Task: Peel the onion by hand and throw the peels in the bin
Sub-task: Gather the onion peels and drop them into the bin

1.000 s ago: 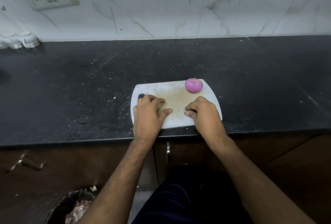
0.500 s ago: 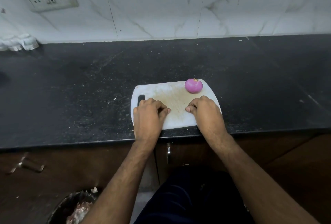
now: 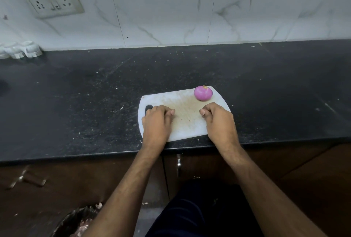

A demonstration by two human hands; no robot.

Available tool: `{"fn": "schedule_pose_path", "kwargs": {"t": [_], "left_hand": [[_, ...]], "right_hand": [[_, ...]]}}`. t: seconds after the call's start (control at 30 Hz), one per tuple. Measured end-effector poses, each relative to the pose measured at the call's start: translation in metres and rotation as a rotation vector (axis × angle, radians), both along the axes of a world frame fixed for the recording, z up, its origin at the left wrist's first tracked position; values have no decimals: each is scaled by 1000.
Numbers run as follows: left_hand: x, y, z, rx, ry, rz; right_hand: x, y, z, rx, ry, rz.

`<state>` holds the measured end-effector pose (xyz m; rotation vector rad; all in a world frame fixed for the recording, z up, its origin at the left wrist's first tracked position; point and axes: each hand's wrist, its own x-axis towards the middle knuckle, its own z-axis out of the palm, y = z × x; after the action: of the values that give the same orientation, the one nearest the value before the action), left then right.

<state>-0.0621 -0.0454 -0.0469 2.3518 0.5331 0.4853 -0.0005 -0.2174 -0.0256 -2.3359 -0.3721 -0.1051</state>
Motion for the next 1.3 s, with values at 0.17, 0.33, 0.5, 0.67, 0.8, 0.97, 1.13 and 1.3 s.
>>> {"fn": "schedule_pose_path", "kwargs": {"t": [0.17, 0.33, 0.5, 0.67, 0.8, 0.97, 1.13, 1.3], "left_hand": [[-23, 4, 8, -185, -127, 4], [-58, 24, 13, -255, -168, 76], [-111, 44, 11, -384, -292, 251], [-169, 71, -5, -522, -382, 415], [-227, 102, -36, -575, -396, 576], [-296, 125, -84, -818, -400, 815], [-345, 151, -121, -910, -417, 994], [-366, 180, -153, -1029, -398, 1009]], "right_hand": [[-12, 20, 4, 51, 92, 111], [-34, 53, 3, 88, 127, 252], [-73, 98, 2, 168, 158, 456], [-118, 142, -10, 196, 141, 578], [-171, 184, -26, 216, 290, 709], [-241, 238, -70, 289, 675, 730], [-280, 277, -113, 335, 1007, 561], [-299, 320, -138, 221, 1049, 535]]}}
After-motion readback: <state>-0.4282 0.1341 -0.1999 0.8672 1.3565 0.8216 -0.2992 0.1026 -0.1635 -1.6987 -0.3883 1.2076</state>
